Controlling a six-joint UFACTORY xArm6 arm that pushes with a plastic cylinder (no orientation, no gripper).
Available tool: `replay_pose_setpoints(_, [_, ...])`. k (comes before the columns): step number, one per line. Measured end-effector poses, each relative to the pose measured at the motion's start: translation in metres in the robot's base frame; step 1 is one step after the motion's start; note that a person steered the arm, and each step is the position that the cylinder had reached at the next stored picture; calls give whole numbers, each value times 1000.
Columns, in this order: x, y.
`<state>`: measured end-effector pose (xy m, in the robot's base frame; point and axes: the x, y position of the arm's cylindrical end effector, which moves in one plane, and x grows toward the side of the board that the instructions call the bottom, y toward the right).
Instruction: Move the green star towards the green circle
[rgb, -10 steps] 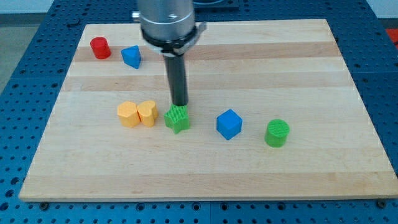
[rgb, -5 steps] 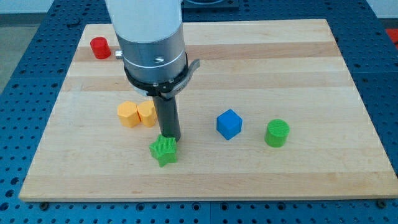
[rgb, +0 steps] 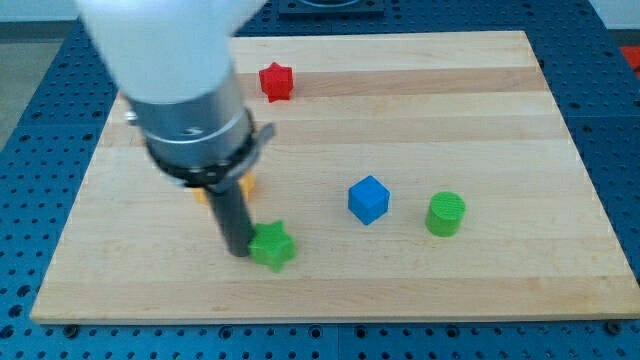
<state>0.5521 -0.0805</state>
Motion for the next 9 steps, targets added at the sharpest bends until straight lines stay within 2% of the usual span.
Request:
replay_pose_setpoints(2, [16, 104])
replay_pose_setpoints(3, [17, 96])
replay_pose_setpoints(4, [39, 77])
replay_pose_setpoints(5, [51, 89])
replay_pose_setpoints(8, [29, 179])
replay_pose_setpoints(9, [29, 188])
